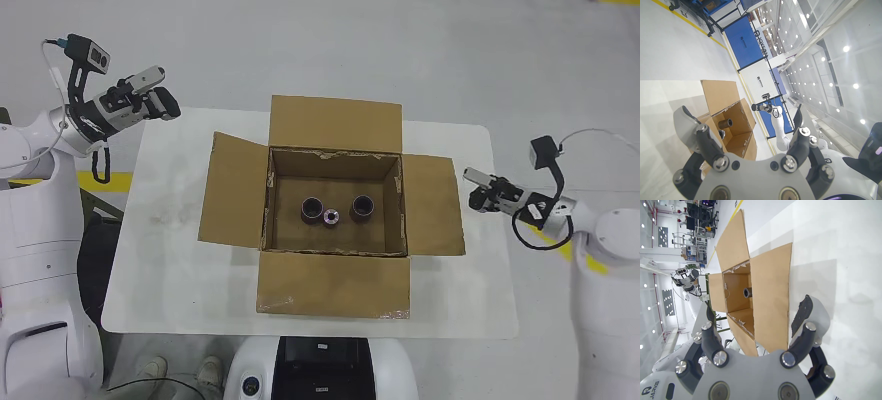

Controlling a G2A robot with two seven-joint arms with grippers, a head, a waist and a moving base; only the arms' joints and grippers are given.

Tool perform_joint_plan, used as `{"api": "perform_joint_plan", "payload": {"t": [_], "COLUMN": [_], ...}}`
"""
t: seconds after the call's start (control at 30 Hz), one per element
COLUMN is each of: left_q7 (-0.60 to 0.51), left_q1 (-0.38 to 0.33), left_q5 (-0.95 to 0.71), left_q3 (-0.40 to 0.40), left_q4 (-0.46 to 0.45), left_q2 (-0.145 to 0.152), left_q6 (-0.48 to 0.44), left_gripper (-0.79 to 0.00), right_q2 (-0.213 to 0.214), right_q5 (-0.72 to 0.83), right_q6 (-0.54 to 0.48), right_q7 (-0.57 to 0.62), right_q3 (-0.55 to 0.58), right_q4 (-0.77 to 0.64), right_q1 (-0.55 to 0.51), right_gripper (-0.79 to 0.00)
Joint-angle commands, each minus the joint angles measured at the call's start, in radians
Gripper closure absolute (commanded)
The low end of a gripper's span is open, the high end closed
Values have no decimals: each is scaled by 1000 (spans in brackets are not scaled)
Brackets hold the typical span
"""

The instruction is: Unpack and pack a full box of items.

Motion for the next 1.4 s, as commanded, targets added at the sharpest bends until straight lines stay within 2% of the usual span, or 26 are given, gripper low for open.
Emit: {"api": "perform_joint_plan", "payload": {"t": [0.0,0.23,0.57,0.9,1.2,1.37], "left_q7": [0,0,0,0,0,0], "left_q1": [0,0,0,0,0,0], "left_q5": [0,0,0,0,0,0], "left_q3": [0,0,0,0,0,0], "left_q4": [0,0,0,0,0,0], "left_q2": [0,0,0,0,0,0], "left_q6": [0,0,0,0,0,0], "left_gripper": [-785,-785,-785,-785,-785,-785], "right_q2": [3,11,15,32,37,38], "right_q5": [13,63,218,379,382,305], "right_q6": [-2,-1,-3,6,14,22], "right_q7": [5,39,90,130,106,50], "right_q3": [0,-28,-82,-19,-112,-200], "right_q4": [15,58,73,-47,-154,-205], "right_q1": [-6,-17,-35,-78,-40,3], "right_gripper": [-785,-785,-785,-785,-785,-785]}}
